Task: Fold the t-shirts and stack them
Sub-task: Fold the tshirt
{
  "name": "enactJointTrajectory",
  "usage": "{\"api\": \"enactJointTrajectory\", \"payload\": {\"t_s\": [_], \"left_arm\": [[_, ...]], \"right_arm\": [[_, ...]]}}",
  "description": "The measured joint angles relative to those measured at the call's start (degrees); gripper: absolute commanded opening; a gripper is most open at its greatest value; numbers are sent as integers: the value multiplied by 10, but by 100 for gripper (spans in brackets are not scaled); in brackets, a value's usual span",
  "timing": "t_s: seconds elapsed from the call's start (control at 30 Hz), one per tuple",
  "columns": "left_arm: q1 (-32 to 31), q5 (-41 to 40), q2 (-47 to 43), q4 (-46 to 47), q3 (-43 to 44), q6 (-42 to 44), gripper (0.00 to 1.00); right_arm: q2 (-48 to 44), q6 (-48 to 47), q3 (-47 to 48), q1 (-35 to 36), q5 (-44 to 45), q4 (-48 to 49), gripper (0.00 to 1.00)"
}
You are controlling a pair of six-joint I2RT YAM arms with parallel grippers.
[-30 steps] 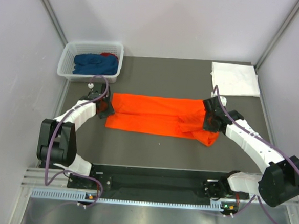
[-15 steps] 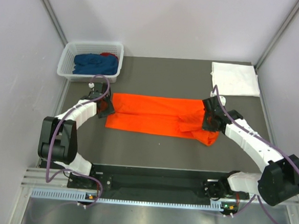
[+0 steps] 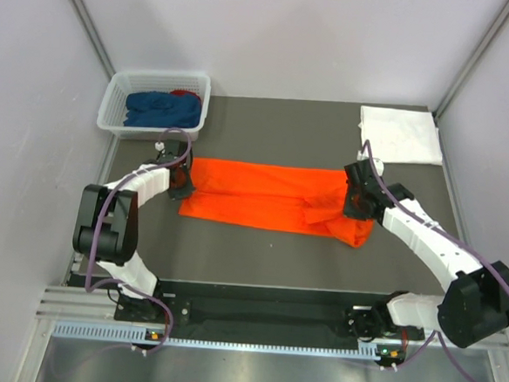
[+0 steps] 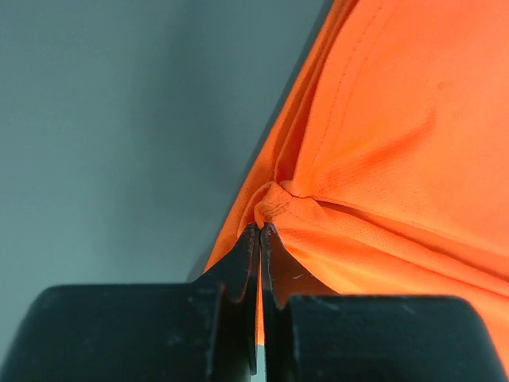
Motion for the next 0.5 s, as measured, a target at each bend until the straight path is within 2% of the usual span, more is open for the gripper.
{"api": "enactJointTrajectory", "payload": {"t_s": [0.5], "left_arm": [[0,-37,24,-9,18,-29,0]], "right_arm": [[53,-44,60,-2,32,-4,0]]}}
